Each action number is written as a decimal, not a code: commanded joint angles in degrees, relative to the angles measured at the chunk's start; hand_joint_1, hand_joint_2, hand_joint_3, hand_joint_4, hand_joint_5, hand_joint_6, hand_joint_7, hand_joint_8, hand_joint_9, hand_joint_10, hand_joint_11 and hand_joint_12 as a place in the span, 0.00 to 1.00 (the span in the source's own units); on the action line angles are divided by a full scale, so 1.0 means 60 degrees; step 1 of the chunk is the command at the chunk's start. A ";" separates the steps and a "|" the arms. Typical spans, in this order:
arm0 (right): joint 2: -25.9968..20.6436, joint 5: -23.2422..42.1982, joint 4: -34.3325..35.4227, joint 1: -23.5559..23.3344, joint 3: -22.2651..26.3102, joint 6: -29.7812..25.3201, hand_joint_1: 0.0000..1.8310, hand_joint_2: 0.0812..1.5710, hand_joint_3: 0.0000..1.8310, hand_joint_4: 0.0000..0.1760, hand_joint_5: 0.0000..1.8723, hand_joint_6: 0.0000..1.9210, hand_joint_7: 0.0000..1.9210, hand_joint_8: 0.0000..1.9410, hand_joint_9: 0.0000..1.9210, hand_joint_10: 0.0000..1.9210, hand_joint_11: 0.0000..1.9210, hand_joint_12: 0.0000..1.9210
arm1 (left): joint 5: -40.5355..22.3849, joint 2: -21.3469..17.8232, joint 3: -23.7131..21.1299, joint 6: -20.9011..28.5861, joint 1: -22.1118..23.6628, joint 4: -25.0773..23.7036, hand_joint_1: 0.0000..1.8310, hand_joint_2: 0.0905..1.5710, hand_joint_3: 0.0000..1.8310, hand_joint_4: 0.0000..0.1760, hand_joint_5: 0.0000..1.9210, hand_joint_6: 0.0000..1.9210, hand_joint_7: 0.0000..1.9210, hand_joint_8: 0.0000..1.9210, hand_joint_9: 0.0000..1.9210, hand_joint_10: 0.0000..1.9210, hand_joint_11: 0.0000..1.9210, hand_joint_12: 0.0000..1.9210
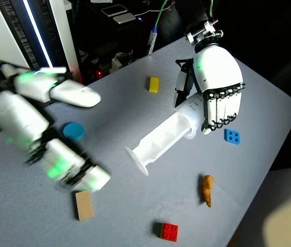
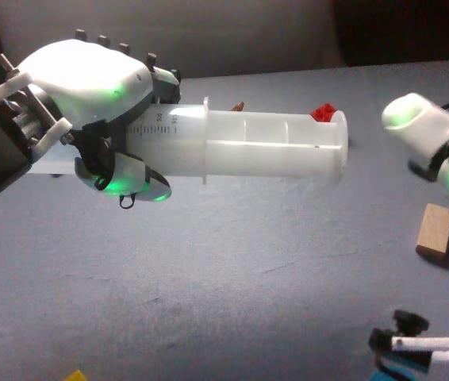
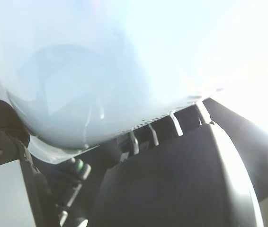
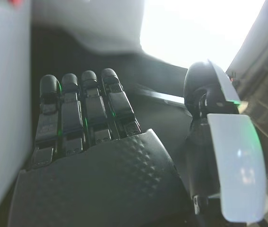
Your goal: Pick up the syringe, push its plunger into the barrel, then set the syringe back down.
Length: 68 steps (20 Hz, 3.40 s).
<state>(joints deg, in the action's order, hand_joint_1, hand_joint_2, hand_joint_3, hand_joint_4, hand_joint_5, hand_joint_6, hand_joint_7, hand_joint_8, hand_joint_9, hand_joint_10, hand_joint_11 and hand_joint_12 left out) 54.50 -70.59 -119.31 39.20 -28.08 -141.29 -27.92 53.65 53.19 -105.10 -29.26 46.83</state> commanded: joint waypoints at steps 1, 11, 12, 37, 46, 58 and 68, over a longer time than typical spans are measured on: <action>0.0043 -0.0724 -0.0472 -0.0139 -0.0097 -0.0173 0.00 0.72 0.00 0.00 0.04 0.00 0.03 0.00 0.04 0.00 0.00 0.19 | -0.0953 -0.0095 -0.0020 0.0023 0.0182 -0.0292 0.74 0.73 0.00 0.00 0.43 0.52 0.42 0.71 0.44 0.69 0.39 0.68; 0.1343 -0.1082 -0.0346 -0.0643 -0.1023 -0.0832 0.00 0.72 0.00 0.00 0.04 0.00 0.04 0.00 0.05 0.00 0.00 0.21 | -0.1131 -0.0096 -0.0073 0.0097 0.0407 0.0173 0.75 0.73 0.00 0.00 0.42 0.53 0.44 0.69 0.45 0.68 0.39 0.68; 0.1435 -0.1083 -0.0342 -0.0714 -0.1093 -0.0857 0.01 0.72 0.00 0.00 0.05 0.00 0.04 0.00 0.06 0.00 0.00 0.22 | -0.1124 -0.0096 -0.0073 0.0097 0.0431 0.0174 0.74 0.74 0.00 0.00 0.40 0.55 0.42 0.71 0.44 0.71 0.39 0.69; 0.3089 0.0952 -0.1019 -0.1756 -0.1908 -0.0072 0.01 0.71 0.00 0.00 0.03 0.00 0.03 0.00 0.04 0.00 0.00 0.21 | -0.1050 -0.0117 -0.0437 0.0021 0.0249 0.0100 0.75 0.73 0.00 0.00 0.40 0.54 0.43 0.68 0.45 0.71 0.43 0.66; 0.4119 0.1681 -0.1111 -0.2100 -0.2299 0.0488 0.01 0.71 0.00 0.00 0.04 0.00 0.04 0.00 0.04 0.00 0.00 0.19 | -0.1083 -0.0118 -0.0402 0.0077 0.0198 0.0099 0.74 0.74 0.00 0.00 0.41 0.51 0.41 0.72 0.43 0.73 0.41 0.72; 0.5178 0.1933 -0.1111 -0.2511 -0.2506 0.0941 0.00 0.71 0.00 0.00 0.04 0.00 0.04 0.00 0.05 0.00 0.00 0.19 | -0.1097 -0.0118 -0.0404 0.0097 0.0141 0.0099 0.75 0.73 0.00 0.00 0.43 0.52 0.44 0.69 0.45 0.68 0.39 0.69; 0.3393 0.1813 -0.1111 -0.2168 -0.1734 0.0487 0.00 0.72 0.00 0.00 0.04 0.00 0.04 0.00 0.05 0.00 0.00 0.21 | -0.0955 -0.0114 -0.0441 0.0139 0.0031 -0.0346 0.74 0.74 0.00 0.00 0.42 0.52 0.40 0.75 0.44 0.71 0.43 0.67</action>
<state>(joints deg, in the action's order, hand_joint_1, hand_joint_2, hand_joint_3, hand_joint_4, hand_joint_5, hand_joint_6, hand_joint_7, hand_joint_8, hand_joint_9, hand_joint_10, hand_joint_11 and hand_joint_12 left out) 73.73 -59.46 -118.54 26.70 -38.61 -137.84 -29.02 52.64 50.72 -104.44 -29.74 47.44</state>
